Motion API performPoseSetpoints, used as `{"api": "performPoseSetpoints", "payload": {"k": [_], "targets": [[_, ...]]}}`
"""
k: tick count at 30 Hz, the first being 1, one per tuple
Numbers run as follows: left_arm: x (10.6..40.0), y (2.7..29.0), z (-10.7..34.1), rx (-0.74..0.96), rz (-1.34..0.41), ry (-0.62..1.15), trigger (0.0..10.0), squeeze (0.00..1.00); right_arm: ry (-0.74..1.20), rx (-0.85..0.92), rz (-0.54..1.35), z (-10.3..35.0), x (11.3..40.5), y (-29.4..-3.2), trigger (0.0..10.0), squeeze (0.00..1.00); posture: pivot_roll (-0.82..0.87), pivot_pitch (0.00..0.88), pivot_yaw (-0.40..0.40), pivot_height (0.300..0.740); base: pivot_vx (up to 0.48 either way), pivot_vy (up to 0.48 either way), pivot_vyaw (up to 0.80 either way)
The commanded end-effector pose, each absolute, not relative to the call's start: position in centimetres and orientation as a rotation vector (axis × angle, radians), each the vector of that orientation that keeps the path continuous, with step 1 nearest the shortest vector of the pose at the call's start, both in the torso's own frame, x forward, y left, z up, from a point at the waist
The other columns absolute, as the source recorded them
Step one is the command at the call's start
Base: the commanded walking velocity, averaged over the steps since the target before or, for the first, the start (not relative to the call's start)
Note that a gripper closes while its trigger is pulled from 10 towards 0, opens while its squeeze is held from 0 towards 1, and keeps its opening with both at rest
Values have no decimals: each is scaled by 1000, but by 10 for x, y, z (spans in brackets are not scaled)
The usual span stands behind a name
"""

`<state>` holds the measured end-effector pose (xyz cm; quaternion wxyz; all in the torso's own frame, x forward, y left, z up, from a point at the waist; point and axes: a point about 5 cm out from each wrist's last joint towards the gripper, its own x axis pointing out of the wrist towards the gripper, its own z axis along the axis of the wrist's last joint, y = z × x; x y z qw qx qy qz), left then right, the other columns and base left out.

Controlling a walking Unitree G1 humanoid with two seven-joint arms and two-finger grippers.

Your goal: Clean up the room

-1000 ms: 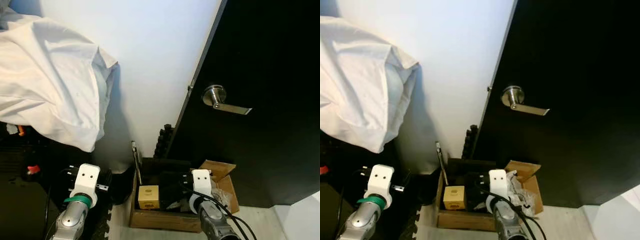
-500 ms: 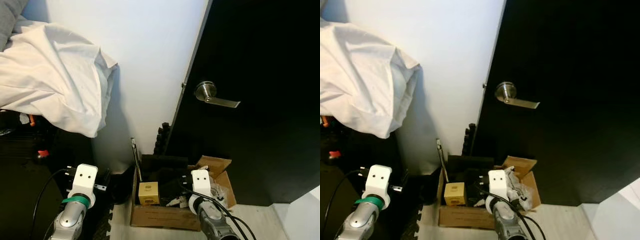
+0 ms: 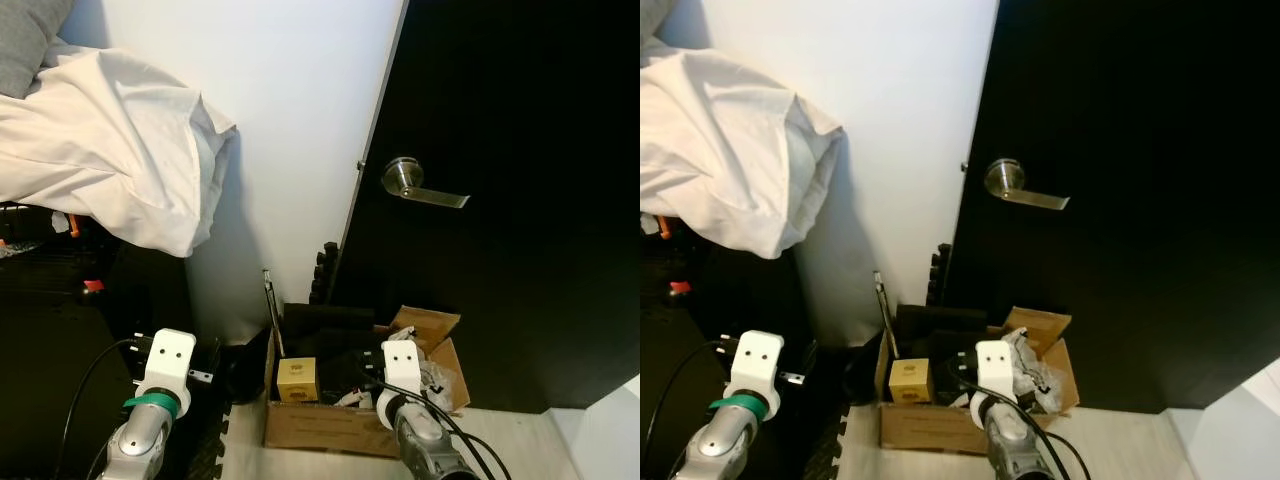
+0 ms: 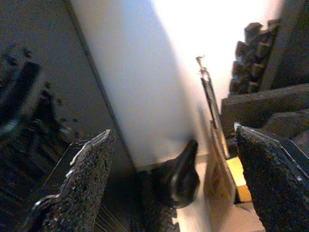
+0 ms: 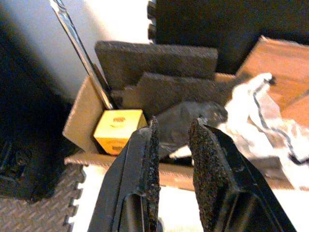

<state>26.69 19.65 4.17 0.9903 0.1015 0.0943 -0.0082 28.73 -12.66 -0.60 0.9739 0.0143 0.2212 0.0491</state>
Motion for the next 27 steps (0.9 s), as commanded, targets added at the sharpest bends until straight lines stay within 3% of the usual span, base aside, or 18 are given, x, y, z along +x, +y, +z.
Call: {"api": "performPoseSetpoints", "payload": {"k": [1, 27], "targets": [[264, 196, 39, 205, -26, 200, 10000, 0, 472, 24, 88, -10, 284, -129, 10000, 0, 78, 0, -50, 740, -274, 0, 0], [264, 196, 40, 212, -37, 202, 10000, 0, 479, 33, 87, -12, 282, -127, 10000, 0, 86, 0, -42, 740, -268, 0, 0]]}}
